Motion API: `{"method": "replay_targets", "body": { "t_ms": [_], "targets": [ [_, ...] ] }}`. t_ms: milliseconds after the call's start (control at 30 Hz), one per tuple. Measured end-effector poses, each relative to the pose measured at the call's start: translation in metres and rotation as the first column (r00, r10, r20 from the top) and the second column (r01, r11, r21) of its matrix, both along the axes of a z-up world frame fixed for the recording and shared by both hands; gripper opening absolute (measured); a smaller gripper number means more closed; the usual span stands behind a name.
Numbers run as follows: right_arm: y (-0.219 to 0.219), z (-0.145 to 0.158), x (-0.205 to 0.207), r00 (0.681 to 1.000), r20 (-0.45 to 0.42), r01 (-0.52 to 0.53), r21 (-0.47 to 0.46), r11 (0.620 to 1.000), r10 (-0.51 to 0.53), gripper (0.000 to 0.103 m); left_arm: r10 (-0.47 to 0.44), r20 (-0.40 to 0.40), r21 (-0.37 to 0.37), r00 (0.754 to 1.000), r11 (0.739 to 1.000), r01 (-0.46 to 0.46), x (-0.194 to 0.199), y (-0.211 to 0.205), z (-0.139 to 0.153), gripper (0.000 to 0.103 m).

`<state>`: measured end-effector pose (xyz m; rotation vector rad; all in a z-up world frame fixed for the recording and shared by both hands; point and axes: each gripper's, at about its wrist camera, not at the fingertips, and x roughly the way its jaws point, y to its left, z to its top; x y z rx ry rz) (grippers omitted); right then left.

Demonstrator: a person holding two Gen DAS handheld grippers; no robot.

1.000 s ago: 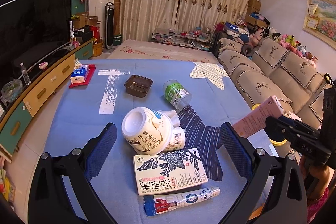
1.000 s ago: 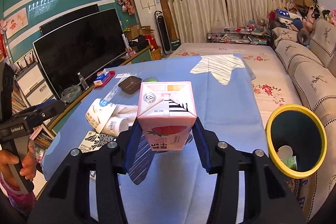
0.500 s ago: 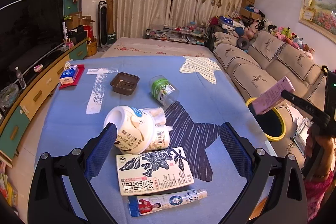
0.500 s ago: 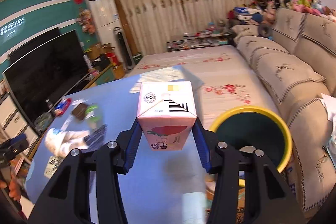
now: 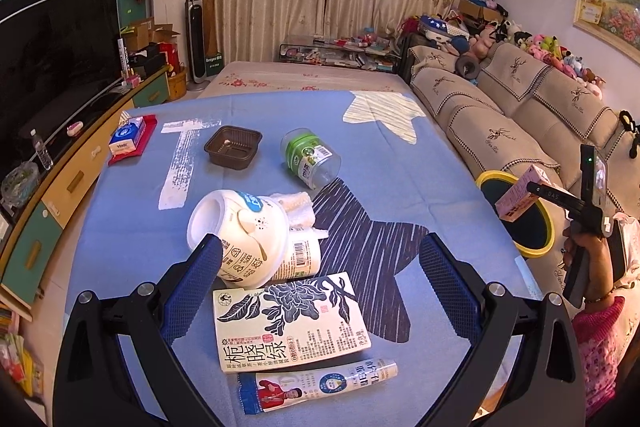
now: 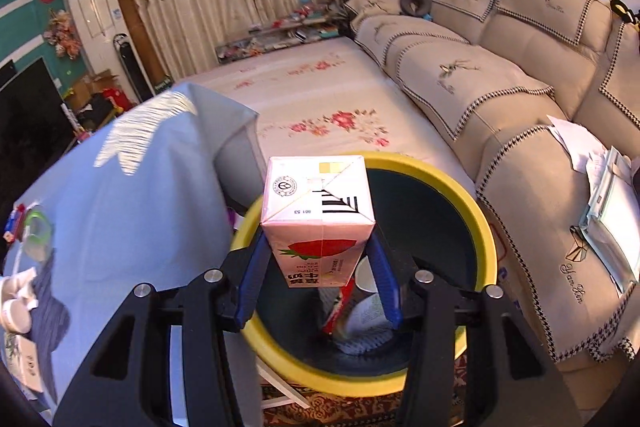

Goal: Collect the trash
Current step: 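Open the right gripper to drop the carton into the bin, then move the left gripper to the white-and-black printed tea carton and grasp it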

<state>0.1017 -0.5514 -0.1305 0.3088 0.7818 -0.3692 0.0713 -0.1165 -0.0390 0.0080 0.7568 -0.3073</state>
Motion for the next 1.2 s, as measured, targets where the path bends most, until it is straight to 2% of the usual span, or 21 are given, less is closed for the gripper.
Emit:
{"method": "replay_targets", "body": {
  "t_ms": [100, 200, 500, 667, 833, 967, 1067, 1200],
  "targets": [
    [-0.01, -0.016, 0.009, 0.999, -0.034, 0.023, 0.002, 1.0, -0.023, 0.048, 0.007, -0.017, 0.005, 1.0, 1.0, -0.007, 0.003, 0.002, -0.006, 0.097],
    [-0.015, -0.024, 0.009, 0.998, -0.046, 0.05, 0.001, 0.999, -0.05, 0.054, 0.013, -0.03, 0.015, 0.999, 1.0, -0.013, 0.005, 0.005, -0.013, 0.097],
    [0.006, -0.007, -0.012, 1.0, -0.007, 0.029, -0.021, 0.999, -0.029, 0.06, 0.019, -0.105, 0.075, 0.994, 0.997, -0.011, -0.002, 0.019, -0.041, 0.097],
    [0.026, 0.0, -0.01, 1.0, 0.006, -0.015, -0.02, 1.0, 0.015, 0.06, 0.034, -0.185, 0.037, 0.982, 0.999, -0.028, 0.0, 0.029, -0.063, 0.097],
    [0.041, -0.002, -0.007, 0.998, -0.002, -0.059, -0.016, 0.998, 0.059, 0.061, 0.045, -0.199, 0.05, 0.979, 0.998, -0.036, 0.003, 0.034, -0.073, 0.097],
    [0.044, -0.004, -0.007, 0.998, -0.001, -0.068, -0.004, 0.998, 0.068, 0.062, -0.018, -0.271, -0.036, 0.962, 0.999, 0.009, 0.004, 0.037, -0.085, 0.097],
    [0.043, -0.004, -0.007, 0.997, 0.002, -0.072, 0.001, 0.997, 0.072, 0.062, -0.027, -0.276, -0.027, 0.961, 0.999, 0.02, 0.002, 0.03, -0.091, 0.097],
    [0.046, -0.002, -0.009, 0.997, 0.011, -0.077, 0.004, 0.997, 0.077, 0.062, -0.103, -0.295, -0.071, 0.95, 0.994, 0.086, -0.003, 0.008, -0.09, 0.097]
  ]
}}
